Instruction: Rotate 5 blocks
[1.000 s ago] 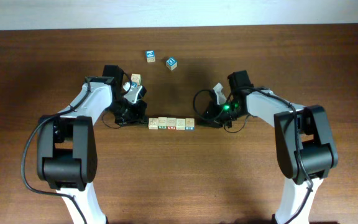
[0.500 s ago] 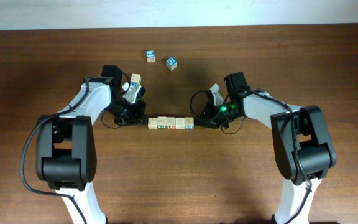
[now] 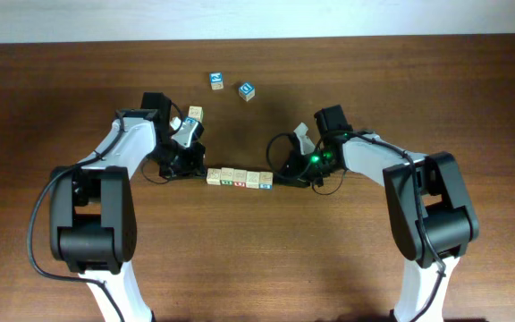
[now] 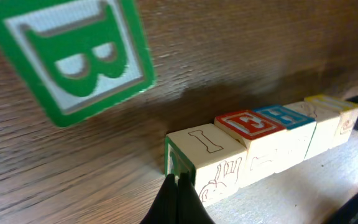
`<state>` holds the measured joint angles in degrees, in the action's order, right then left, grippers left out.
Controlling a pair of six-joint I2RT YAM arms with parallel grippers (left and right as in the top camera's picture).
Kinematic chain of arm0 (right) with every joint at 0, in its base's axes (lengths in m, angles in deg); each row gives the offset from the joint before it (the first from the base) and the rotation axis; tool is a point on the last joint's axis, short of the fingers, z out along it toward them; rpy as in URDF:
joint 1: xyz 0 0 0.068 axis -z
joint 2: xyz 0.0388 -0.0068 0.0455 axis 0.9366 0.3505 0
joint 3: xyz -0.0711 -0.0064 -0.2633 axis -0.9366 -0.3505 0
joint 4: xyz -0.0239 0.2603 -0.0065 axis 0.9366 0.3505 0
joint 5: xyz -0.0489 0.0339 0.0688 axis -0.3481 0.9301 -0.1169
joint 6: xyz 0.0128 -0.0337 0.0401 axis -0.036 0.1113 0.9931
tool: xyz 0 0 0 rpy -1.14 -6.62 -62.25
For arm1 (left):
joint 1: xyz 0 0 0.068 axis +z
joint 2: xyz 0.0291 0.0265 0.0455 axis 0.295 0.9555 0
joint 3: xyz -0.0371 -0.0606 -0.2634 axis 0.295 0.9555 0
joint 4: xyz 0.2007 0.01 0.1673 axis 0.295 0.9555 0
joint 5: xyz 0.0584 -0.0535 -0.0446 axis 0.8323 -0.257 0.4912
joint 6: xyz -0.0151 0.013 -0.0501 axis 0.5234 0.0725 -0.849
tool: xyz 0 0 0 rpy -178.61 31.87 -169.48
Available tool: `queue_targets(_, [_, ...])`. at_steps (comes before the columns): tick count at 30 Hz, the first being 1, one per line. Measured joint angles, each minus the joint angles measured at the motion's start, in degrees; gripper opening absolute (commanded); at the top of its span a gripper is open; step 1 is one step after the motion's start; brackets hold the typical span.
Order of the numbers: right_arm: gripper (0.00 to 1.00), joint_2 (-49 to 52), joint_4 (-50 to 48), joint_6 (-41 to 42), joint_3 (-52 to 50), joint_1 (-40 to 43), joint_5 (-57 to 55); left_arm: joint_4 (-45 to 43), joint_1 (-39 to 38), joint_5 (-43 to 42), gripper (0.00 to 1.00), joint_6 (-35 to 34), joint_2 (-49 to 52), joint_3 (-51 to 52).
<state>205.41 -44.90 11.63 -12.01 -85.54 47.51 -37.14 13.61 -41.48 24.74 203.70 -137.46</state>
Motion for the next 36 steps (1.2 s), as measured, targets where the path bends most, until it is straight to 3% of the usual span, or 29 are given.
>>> queue_targets(6, [0.04, 0.0, 7.0, -2.4, 4.7, -1.4, -2.2, -0.4, 0.3, 1.3, 0.0, -0.7, 0.0, -0.4])
queue_targets(36, [0.04, 0.0, 15.7, -2.8, 16.7, -7.6, -10.3, -0.5, 1.3, 8.2, 0.0, -0.9, 0.1, -0.5])
